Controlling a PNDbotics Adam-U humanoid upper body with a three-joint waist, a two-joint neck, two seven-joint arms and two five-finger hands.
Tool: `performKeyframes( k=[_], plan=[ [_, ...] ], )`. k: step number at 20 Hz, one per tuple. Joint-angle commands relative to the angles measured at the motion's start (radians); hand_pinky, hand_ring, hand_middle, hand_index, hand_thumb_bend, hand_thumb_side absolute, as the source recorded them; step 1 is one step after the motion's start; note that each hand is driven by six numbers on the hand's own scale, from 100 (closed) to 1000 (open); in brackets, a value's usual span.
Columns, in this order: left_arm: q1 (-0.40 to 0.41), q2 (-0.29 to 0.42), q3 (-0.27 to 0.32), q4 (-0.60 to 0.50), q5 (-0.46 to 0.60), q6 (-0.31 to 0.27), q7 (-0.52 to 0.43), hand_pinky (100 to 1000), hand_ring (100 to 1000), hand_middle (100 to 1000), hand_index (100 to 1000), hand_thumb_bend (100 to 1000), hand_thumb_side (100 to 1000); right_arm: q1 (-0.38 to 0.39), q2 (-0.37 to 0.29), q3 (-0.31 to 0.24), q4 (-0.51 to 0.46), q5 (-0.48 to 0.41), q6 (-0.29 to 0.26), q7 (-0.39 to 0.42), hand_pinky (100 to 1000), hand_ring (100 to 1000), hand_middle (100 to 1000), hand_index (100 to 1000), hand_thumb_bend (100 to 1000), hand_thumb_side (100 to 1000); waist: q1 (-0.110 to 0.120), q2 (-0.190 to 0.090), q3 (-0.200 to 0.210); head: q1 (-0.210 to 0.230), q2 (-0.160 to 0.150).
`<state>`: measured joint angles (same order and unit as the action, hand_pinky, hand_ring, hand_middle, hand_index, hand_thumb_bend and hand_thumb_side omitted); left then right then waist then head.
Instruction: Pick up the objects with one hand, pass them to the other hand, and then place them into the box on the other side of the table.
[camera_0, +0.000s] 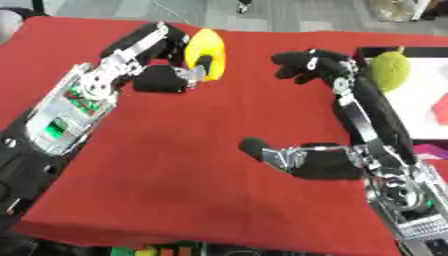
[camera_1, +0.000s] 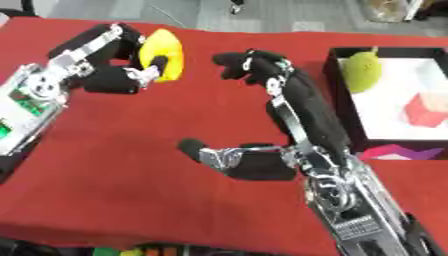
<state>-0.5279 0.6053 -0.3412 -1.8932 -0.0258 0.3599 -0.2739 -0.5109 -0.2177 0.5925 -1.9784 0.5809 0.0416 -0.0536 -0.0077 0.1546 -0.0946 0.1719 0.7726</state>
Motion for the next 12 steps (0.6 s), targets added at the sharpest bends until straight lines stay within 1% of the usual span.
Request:
performKeyframes(
  k=[1,3,4,5,7,10,12],
  plan=[
    [-0.027,0.002,-0.022,-0.048,0.032,0.012,-0.038,548,326,220,292,100,320,-0.015,-0.015,0.0,-0.022,-0.01,-0.002,0.006,617,675,604,798,636,419,0.005,-0.018,0.0,-0.018,-0.003],
    [-0.033,-0.004,-0.034,-0.063,0.049,0.021,-0.058,551,328,223,295,100,320,-0.016,-0.016,0.001,-0.022,-0.01,0.0,0.006,615,673,603,797,633,410,0.005,-0.017,-0.001,-0.027,-0.003],
    [-0.036,-0.006,-0.038,-0.07,0.058,0.025,-0.066,554,330,225,296,100,300,-0.016,-0.017,0.002,-0.022,-0.01,0.001,0.006,614,672,602,796,634,401,0.005,-0.017,-0.001,-0.031,-0.003],
    [-0.038,-0.008,-0.042,-0.077,0.065,0.026,-0.074,555,331,225,297,100,320,-0.017,-0.018,0.003,-0.022,-0.011,0.002,0.007,614,672,602,796,629,400,0.006,-0.016,-0.002,-0.035,-0.003],
    [-0.041,-0.008,-0.047,-0.095,0.08,0.025,-0.09,560,333,227,298,100,321,-0.017,-0.019,0.005,-0.022,-0.013,0.003,0.009,611,670,600,795,622,386,0.007,-0.016,-0.002,-0.041,-0.003],
    [-0.045,-0.005,-0.051,-0.105,0.102,0.004,-0.117,567,336,229,300,100,323,-0.016,-0.021,0.006,-0.022,-0.016,0.004,0.012,608,668,599,794,610,365,0.009,-0.016,-0.002,-0.048,-0.003],
    [-0.043,-0.001,-0.052,-0.106,0.118,-0.022,-0.139,572,340,232,303,100,323,-0.016,-0.022,0.007,-0.022,-0.017,0.004,0.015,608,667,600,794,606,355,0.01,-0.017,-0.002,-0.052,-0.003]
  ],
)
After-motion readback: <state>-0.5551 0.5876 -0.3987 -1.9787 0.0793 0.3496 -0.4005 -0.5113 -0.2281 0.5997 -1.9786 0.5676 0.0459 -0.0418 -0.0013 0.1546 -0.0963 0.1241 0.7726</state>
